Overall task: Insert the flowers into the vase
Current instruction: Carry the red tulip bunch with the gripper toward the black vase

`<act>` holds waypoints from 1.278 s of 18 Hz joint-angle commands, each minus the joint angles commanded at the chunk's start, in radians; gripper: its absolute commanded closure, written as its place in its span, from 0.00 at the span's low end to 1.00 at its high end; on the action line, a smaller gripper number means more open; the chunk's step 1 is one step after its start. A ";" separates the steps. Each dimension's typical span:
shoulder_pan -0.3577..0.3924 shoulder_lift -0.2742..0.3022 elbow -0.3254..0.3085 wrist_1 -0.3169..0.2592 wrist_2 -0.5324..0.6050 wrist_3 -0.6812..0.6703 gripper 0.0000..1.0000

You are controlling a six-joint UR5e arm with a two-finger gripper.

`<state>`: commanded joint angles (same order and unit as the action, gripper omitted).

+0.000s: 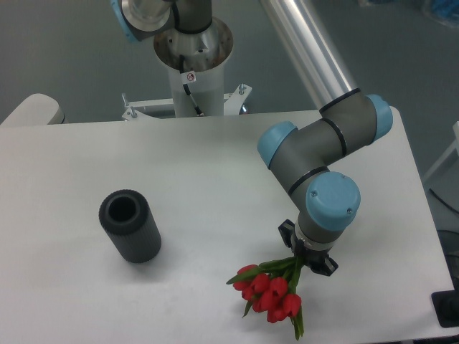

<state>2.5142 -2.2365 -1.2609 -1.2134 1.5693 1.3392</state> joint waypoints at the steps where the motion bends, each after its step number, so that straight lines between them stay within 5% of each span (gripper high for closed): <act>1: -0.002 0.000 0.000 -0.002 0.000 -0.002 1.00; 16: -0.066 0.017 -0.023 0.003 -0.017 -0.110 1.00; 23: -0.091 0.078 -0.054 0.005 -0.187 -0.179 1.00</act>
<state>2.4237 -2.1584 -1.3146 -1.2088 1.3825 1.1597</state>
